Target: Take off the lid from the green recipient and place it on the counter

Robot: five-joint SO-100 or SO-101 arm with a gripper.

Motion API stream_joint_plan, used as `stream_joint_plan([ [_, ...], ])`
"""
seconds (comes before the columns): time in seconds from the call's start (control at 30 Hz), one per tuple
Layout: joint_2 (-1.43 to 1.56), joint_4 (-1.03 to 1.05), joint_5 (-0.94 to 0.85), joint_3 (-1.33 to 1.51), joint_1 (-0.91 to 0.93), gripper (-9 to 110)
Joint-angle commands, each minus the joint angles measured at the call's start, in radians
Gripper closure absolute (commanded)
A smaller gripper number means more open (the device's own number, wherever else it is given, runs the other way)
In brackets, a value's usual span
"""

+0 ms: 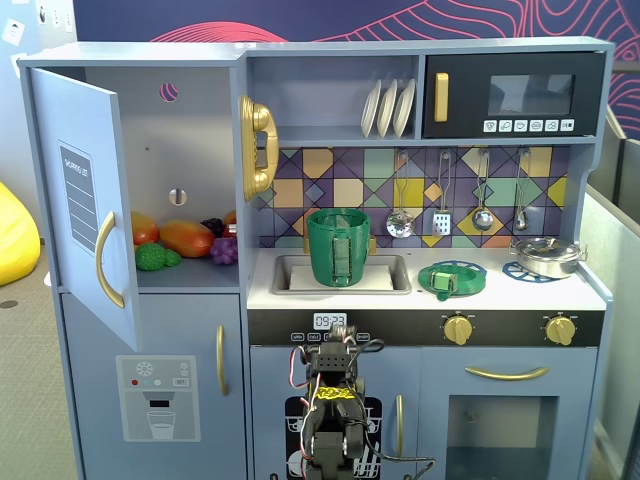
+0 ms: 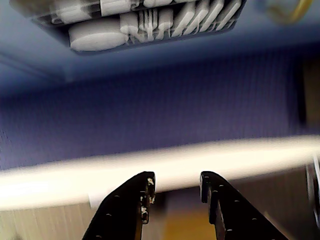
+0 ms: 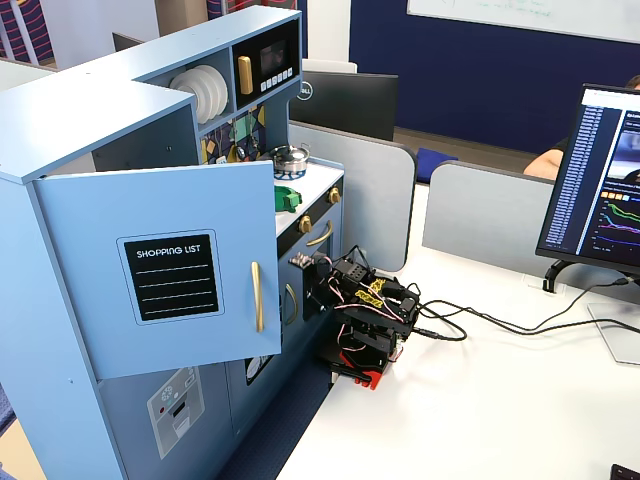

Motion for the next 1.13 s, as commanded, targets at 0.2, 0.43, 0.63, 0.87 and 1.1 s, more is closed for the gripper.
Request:
stream_joint_plan([
  [0.2,0.009,0.190,-0.058,0.046,-0.018,100],
  [0.43,0.011,0.290,0.026,0.048,0.003,99],
  [0.63,0.011,0.290,0.028,0.048,0.008,99],
  [0.87,0.011,0.290,0.028,0.048,0.008,99],
  [1.1,0.011,0.290,0.028,0.048,0.008,98],
])
